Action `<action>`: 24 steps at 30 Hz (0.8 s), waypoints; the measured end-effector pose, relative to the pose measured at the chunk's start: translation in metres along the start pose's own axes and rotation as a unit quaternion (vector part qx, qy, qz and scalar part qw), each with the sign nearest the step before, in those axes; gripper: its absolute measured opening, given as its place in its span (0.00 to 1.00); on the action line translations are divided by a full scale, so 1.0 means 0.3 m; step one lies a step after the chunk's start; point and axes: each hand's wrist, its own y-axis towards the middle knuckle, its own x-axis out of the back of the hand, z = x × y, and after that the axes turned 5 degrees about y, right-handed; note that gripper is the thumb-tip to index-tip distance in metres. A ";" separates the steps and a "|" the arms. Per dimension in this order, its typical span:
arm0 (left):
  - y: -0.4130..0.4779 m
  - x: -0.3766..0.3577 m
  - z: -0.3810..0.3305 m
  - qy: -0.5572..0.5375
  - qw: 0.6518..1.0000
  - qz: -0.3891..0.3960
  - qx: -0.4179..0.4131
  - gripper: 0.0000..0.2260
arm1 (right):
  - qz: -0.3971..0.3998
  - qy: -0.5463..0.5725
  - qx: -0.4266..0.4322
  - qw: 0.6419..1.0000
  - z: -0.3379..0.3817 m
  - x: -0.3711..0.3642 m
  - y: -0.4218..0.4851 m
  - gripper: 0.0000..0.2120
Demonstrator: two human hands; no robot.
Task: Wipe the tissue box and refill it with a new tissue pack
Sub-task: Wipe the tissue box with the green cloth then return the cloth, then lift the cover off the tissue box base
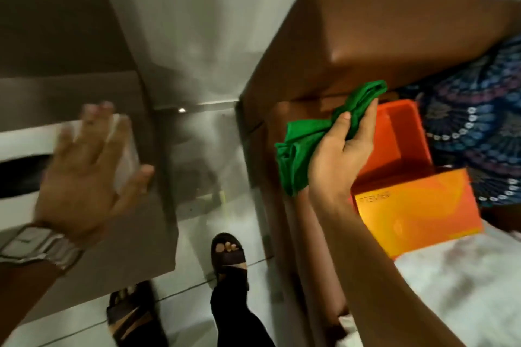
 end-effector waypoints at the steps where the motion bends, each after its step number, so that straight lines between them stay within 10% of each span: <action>1: 0.029 0.014 -0.108 -0.022 0.999 0.011 -0.041 0.34 | -0.023 -0.007 -0.001 1.000 -0.007 0.038 0.064 0.25; 10: 0.245 -0.135 -0.803 -0.021 0.964 0.136 -0.228 0.39 | -0.095 -0.141 -0.148 0.974 -0.192 0.178 0.452 0.26; 24: 0.257 -0.182 -0.884 0.012 0.958 0.198 -0.207 0.43 | 0.097 -0.378 -0.283 0.876 -0.353 0.085 0.439 0.33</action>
